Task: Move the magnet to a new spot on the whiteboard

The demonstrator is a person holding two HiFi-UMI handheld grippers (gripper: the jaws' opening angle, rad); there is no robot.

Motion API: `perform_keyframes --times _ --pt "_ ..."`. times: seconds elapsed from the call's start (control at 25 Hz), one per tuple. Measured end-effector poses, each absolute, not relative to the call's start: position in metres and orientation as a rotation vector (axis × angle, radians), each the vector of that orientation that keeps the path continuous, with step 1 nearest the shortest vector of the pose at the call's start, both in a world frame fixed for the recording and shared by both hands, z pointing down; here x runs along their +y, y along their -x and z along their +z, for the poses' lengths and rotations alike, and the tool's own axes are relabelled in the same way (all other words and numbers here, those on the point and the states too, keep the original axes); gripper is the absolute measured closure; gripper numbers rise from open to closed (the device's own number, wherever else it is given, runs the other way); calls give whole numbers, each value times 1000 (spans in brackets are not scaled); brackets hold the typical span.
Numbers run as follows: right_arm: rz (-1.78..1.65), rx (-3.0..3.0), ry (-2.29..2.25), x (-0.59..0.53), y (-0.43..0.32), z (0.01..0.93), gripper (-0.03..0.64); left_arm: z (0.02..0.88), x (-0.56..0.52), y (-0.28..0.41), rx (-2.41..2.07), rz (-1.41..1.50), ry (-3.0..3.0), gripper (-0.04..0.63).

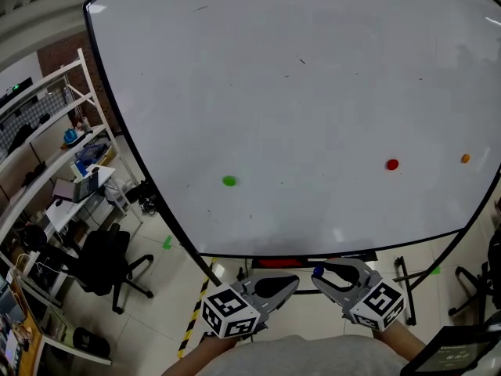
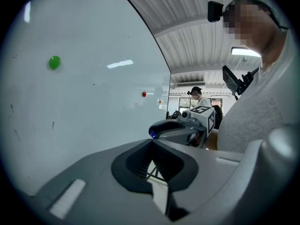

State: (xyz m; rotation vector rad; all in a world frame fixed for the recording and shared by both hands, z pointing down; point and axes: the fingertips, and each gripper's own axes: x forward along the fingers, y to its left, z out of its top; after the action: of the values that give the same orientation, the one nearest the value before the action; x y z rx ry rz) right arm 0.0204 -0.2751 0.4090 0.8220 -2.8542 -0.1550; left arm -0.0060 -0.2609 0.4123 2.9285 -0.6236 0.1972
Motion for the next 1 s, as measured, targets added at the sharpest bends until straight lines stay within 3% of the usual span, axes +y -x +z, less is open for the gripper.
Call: perform_keyframes --times 0.52,1.0 --pt "-630 -2779 -972 -323 -18 318 491 413 -274 8 -634 205 -2924 615" --pt "-1154 -2255 -1109 -393 -10 278 491 419 -284 8 -620 224 -2916 615"
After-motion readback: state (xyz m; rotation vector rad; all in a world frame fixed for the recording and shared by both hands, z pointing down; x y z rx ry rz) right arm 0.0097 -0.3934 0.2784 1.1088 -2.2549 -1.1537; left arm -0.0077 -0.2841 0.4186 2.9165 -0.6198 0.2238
